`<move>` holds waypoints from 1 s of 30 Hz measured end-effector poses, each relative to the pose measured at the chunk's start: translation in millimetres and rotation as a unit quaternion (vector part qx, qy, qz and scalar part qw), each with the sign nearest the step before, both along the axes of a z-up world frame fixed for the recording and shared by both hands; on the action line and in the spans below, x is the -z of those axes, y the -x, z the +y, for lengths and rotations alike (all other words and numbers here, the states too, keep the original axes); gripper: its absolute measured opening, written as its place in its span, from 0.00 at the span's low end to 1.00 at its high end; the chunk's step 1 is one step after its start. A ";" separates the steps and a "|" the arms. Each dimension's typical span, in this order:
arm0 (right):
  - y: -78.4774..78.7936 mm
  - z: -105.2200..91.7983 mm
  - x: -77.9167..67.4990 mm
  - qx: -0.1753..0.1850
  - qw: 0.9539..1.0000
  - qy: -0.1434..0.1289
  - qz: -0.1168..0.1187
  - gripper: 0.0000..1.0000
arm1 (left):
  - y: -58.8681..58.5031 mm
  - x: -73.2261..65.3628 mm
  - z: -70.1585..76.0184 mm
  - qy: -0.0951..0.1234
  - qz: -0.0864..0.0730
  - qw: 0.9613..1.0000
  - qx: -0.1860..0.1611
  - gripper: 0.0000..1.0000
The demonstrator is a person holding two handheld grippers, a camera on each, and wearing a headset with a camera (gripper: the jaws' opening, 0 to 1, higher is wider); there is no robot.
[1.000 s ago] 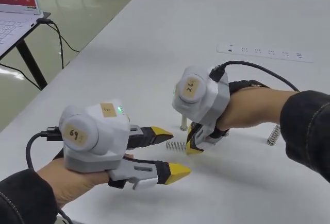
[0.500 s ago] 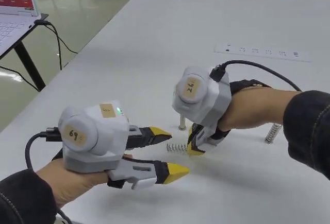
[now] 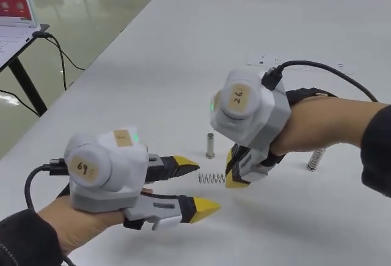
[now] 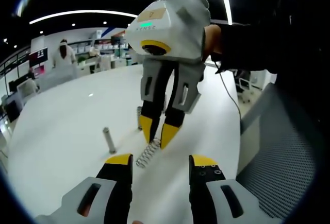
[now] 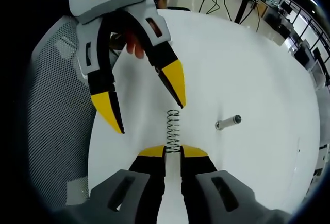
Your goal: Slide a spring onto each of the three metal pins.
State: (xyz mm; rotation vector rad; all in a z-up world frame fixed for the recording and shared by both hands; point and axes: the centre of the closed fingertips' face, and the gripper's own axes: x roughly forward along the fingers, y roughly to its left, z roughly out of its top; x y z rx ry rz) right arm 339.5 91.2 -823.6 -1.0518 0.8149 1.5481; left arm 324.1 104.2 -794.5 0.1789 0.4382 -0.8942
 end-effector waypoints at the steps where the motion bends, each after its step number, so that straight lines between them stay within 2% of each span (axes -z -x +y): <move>1: 1.6 -0.6 -2.1 0.000 1.000 -0.002 0.001 0.07 | 0.3 -0.2 -0.5 -0.001 0.000 1.000 0.001 0.37; 4: 8.4 -2.6 -9.3 -0.002 1.000 -0.009 0.002 0.07 | 1.2 -1.2 -2.7 -0.001 -0.001 1.000 0.005 0.37; 12: 20.2 -10.9 -17.5 0.004 1.000 -0.015 0.003 0.07 | 3.7 -2.1 -6.8 -0.004 -0.004 1.000 0.016 0.36; 30: 36.3 -27.5 -39.2 0.015 0.999 -0.032 0.004 0.07 | 12.0 -10.3 -20.8 -0.004 -0.017 0.999 0.049 0.32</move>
